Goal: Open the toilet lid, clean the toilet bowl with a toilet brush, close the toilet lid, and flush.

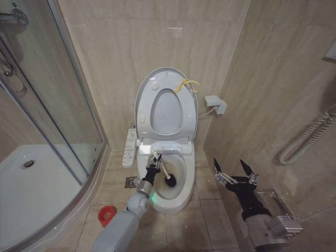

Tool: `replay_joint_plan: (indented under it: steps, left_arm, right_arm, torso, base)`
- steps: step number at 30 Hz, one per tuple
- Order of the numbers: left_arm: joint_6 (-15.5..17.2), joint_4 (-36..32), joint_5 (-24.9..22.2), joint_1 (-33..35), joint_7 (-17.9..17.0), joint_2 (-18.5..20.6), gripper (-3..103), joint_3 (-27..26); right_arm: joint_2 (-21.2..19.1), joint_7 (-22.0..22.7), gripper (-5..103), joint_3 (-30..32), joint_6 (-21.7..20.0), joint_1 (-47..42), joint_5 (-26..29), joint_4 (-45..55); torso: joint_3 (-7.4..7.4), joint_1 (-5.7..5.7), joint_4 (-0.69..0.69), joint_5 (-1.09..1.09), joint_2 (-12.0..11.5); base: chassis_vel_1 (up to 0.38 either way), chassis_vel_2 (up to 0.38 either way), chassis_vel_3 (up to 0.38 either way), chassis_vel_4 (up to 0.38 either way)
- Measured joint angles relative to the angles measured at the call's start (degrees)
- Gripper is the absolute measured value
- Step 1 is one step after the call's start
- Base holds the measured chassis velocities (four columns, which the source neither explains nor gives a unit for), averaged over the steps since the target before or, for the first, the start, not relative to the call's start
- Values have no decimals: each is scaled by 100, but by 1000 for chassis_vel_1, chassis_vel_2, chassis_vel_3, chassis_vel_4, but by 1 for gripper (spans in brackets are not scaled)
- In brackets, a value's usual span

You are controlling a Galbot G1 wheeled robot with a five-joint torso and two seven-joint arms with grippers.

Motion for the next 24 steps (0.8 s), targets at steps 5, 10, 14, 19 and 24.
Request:
replay_joint_plan:
  steps: [5, 10, 14, 19, 24]
  left_arm:
    - [-52, 421, 453, -210, -268, -176, 18, -30]
    - [452, 601, -509, -507, -718, -480, 18, 124]
    - [625, 292, -1861, -606, -808, -714, 19, 146]
    - [789, -495, -2574, -384, -951, -567, 19, 117]
    - [875, -1164, -2683, 50, -1065, -355, 19, -4]
  right_arm:
    - [0, 0, 100, 0, 0, 0, 0, 0]
    - [0, 0, 100, 0, 0, 0, 0, 0]
    - [0, 0, 100, 0, 0, 0, 0, 0]
    - [0, 0, 100, 0, 0, 0, 0, 0]
    - [0, 0, 100, 0, 0, 0, 0, 0]
  torso:
    - [0, 0, 0, 0, 0]
    - [0, 0, 5, 5, 0]
    - [0, 0, -1, 2, 0]
    - [1, 0, 2, 2, 0]
    - [0, 0, 0, 0, 0]
  base:
    - [0, 0, 0, 0]
    - [0, 0, 0, 0]
    - [0, 0, 0, 0]
    - [0, 0, 0, 0]
    - [0, 0, 0, 0]
